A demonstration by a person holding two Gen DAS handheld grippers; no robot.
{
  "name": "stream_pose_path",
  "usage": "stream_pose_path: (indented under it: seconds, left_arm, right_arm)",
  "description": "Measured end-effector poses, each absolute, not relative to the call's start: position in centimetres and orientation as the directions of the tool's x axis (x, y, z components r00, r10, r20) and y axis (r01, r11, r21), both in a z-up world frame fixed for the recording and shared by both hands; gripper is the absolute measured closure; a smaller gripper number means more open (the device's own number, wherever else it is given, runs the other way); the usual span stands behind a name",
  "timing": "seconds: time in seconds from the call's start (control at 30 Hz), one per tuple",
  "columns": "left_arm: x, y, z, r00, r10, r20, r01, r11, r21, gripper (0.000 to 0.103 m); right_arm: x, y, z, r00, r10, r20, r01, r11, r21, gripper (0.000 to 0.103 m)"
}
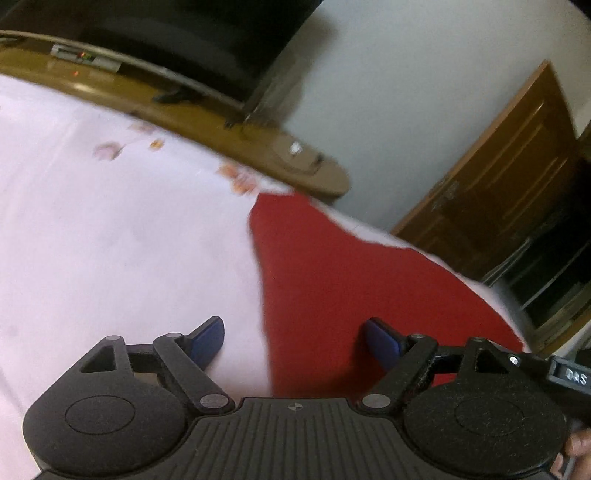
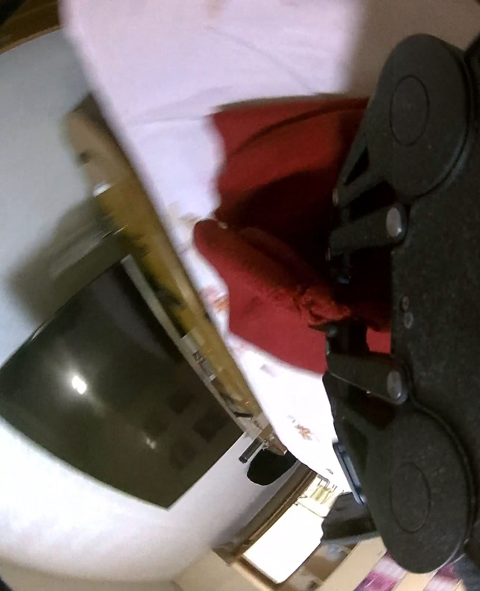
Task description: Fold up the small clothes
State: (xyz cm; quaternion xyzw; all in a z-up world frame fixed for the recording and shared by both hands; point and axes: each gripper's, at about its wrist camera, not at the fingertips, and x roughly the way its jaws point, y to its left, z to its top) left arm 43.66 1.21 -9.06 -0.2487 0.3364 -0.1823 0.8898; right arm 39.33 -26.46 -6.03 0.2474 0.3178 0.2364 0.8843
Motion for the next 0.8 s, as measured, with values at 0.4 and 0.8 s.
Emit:
stream_pose_path:
  seconds: [0.4, 0.8]
  left_arm:
    - [45.0, -4.9, -10.3, 0.617, -0.484, -0.621, 0.233, 0.866, -0.443, 0.019]
    - [46.8, -5.1, -10.1, 0.586, -0.496, -0.641, 0.246, 0.863, -0.442, 0.019]
  right_arm:
    - [35.7, -32.0, -11.9, 0.722, 0.486, -0.493, -0.062, 0.755, 0.653, 0.087]
    - [40.5, -34.8, -9.7, 0.768, 0.468, -0.437, -0.062, 0.734, 0.677, 0.057]
